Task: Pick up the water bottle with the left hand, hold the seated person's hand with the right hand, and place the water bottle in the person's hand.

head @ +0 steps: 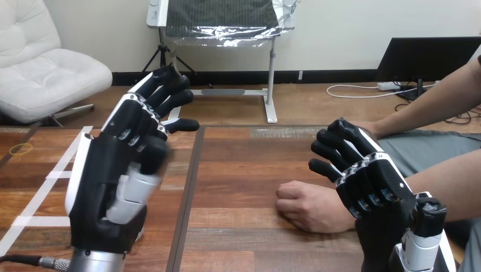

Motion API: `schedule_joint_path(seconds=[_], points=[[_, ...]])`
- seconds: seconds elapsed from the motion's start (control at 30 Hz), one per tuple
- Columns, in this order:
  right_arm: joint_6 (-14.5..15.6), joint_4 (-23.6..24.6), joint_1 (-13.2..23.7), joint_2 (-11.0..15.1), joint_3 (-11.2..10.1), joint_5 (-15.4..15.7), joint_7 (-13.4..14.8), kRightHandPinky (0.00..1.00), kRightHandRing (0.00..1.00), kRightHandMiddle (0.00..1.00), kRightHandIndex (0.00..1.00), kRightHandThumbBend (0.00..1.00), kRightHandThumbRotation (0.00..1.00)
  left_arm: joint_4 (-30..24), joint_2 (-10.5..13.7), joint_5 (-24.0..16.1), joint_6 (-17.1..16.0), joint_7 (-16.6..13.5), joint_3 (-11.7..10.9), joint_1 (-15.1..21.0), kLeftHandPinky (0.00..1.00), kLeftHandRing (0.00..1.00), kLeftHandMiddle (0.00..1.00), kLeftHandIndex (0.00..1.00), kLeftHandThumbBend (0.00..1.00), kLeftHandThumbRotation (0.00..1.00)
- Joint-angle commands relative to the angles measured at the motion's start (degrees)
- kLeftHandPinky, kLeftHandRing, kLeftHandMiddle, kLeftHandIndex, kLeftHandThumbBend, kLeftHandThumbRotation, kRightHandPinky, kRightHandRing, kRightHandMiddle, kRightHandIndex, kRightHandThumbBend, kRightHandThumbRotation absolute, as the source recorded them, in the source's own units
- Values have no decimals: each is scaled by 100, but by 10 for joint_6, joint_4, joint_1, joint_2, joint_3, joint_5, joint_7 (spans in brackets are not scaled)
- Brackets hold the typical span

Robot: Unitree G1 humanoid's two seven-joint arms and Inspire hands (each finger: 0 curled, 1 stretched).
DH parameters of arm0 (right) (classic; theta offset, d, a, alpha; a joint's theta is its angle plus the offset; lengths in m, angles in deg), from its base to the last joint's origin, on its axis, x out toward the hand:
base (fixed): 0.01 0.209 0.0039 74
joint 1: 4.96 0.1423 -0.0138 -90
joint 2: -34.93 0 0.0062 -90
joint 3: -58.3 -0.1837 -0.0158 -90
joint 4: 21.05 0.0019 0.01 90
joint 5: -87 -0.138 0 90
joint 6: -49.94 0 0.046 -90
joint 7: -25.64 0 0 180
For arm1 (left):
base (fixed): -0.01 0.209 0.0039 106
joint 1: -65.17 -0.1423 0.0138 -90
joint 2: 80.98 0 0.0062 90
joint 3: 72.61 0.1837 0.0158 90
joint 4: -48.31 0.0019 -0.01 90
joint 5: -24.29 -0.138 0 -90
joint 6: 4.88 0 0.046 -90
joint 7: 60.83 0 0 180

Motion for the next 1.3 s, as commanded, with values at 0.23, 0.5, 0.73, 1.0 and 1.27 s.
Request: schedule_joint_path(seconds=[0.23, 0.5, 0.73, 1.0, 1.27], points=[[-3, 22, 21, -8, -2, 3, 2, 82, 86, 85, 85, 74, 100, -16, 3, -49, -14, -24, -13, 12, 76, 91, 91, 88, 100, 3], [-4, 19, 22, -8, -1, 2, 0, 82, 86, 85, 85, 74, 100, -5, 9, -66, -27, -31, -27, 21, 79, 92, 91, 88, 100, 0], [-3, 21, 20, -9, 0, 3, 2, 82, 86, 85, 85, 74, 100, 1, 12, -87, -33, -45, -46, 28, 78, 91, 91, 87, 100, 0], [-3, 21, 20, -10, 1, 3, 3, 82, 86, 85, 85, 74, 100, -3, 13, -102, -23, -69, -70, 39, 79, 92, 92, 88, 100, 0], [-5, 19, 21, -9, 0, 2, 1, 82, 86, 85, 85, 74, 100, 2, 20, -106, -22, -85, -94, 50, 79, 92, 92, 88, 100, 0]])
